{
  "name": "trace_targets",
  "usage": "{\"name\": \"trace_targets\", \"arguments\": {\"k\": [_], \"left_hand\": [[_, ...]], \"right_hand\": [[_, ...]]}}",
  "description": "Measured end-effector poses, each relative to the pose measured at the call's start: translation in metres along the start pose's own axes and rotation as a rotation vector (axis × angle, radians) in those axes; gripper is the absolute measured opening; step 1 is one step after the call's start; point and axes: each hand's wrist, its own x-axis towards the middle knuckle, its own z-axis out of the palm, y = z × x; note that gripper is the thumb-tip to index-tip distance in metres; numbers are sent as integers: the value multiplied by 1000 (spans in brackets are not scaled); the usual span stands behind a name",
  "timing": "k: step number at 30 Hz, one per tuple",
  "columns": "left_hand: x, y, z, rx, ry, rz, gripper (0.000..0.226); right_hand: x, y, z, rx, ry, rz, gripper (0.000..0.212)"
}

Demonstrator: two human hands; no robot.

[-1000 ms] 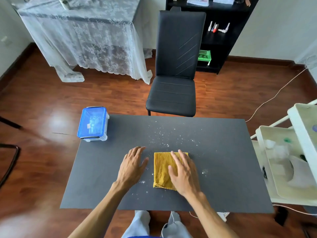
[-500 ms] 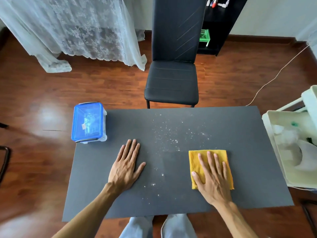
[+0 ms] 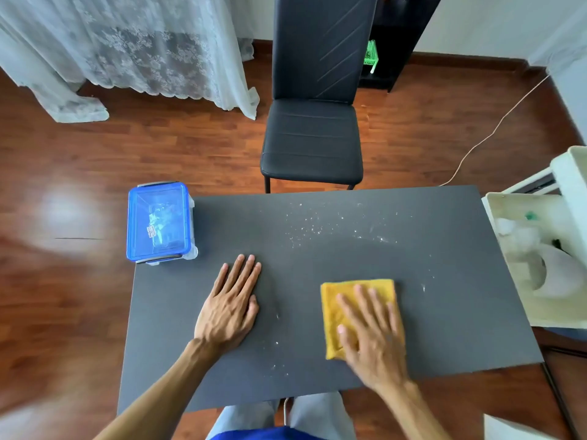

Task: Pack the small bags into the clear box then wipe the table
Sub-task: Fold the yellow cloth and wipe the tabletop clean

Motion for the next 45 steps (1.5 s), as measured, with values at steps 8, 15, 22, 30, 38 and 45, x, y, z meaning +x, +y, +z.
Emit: {"name": "trace_targets", "arguments": {"k": [8,15,22,30,38,45], "left_hand": [[-1,-2,-1,-114,46,-3,63],[-8,-7,-3,-241,151,-64,58],[-46,2,5,-171,170,-178,55],[-63,6,5,-216,223,-308,57],[-108,-17,3,-44,201,-487,60],[-111,-22,5,14,134,-493,62]], "right_hand": [[133,-39,-11,30,34,247,62],[27,-109,27,35,-10,-288,62],[19,51,-17,-38,-10,107,60],[80,-91,9,21,56,49,60],[-18,-73,26,2,-33,-391,62],[66,-51,0,95,158,358,61]]}}
